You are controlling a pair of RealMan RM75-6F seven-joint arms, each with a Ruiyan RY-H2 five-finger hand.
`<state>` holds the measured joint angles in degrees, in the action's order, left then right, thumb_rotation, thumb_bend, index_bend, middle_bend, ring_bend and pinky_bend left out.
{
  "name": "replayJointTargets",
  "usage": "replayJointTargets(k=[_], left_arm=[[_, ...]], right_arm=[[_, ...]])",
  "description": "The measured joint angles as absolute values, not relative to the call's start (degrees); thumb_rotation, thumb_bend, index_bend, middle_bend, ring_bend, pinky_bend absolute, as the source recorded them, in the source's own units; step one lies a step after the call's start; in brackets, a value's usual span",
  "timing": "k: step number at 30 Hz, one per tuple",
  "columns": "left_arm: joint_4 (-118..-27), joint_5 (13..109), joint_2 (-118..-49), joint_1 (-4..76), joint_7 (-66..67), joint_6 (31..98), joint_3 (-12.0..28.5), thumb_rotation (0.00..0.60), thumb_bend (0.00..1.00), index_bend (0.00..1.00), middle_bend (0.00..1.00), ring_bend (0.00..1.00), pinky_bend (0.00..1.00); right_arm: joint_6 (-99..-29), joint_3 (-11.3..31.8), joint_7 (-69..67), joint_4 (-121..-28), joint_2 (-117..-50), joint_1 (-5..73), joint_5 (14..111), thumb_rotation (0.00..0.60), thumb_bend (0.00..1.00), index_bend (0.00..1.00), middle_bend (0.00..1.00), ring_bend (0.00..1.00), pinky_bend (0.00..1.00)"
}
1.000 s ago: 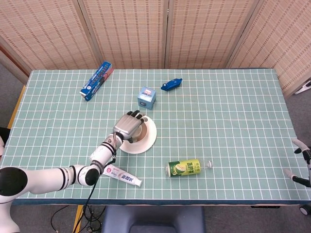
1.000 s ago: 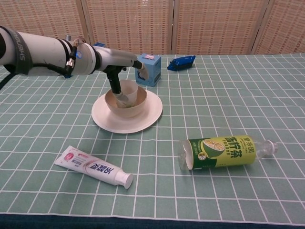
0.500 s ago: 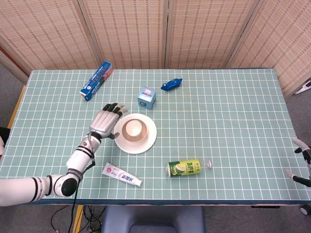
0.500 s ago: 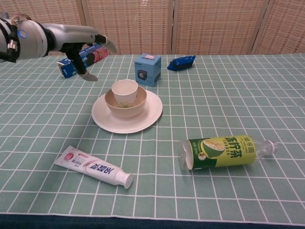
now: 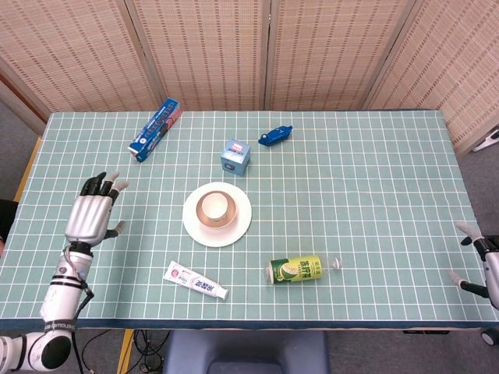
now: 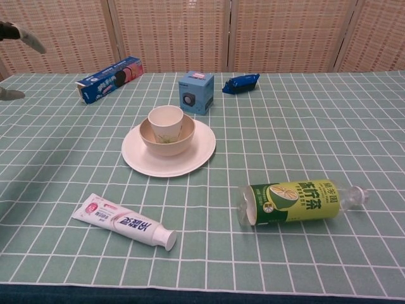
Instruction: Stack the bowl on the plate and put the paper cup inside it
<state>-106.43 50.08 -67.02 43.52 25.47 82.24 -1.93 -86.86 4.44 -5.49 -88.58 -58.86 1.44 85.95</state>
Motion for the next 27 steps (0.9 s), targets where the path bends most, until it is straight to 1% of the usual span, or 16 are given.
replayJointTargets(k=[4,8,11,17,24,27], left_arm=[[-107.0,56.1,-66.9,37.2,25.9,89.7,-4.9,0.6,0.25,0.18,0.03,0.02,0.09],[-107.5,60.0,-66.6,31.1,25.9,94.0,-7.1,0.6,0.25,0.18,0.03,0.02,0.09],[-107.9,62.0,-66.2,27.8,26.2,95.5,-8.1,0.6,0.25,0.18,0.03,0.02,0.09],[-108.1,66.4,-66.0,23.2,26.8,98.1,-8.5,0.6,0.25,0.18,0.03,0.02,0.09],[-107.7,71.7,-67.4,18.9,27.7,99.8,-8.7,0.6,0.25,0.18,0.03,0.02,0.09],[-106.6,73.9,-68.5,17.8,28.0,100.6,-8.4,0.6,0.25,0.18,0.03,0.02,0.09]], right_arm=[[-85.5,3.7,-5.9,-89.0,-58.4,1.9,86.7,0.6,0.05,0.19,0.39,0.35,0.55],[-83.8,2.9,-7.2,-89.8,-57.4,2.5,87.5,0.6,0.05,0.19,0.39,0.31,0.5],[-83.0,2.4,-8.2,-90.1,-56.8,3.1,88.4,0.6,0.05,0.19,0.38,0.31,0.47],[-83.3,2.0,-9.1,-89.9,-57.2,3.3,89.5,0.6,0.05,0.19,0.38,0.3,0.47],[-85.3,1.7,-11.3,-87.7,-58.4,3.3,91.7,0.6,0.05,0.19,0.38,0.3,0.47],[-86.9,1.7,-12.1,-86.7,-58.9,3.3,93.0,0.6,0.05,0.21,0.38,0.3,0.47]])
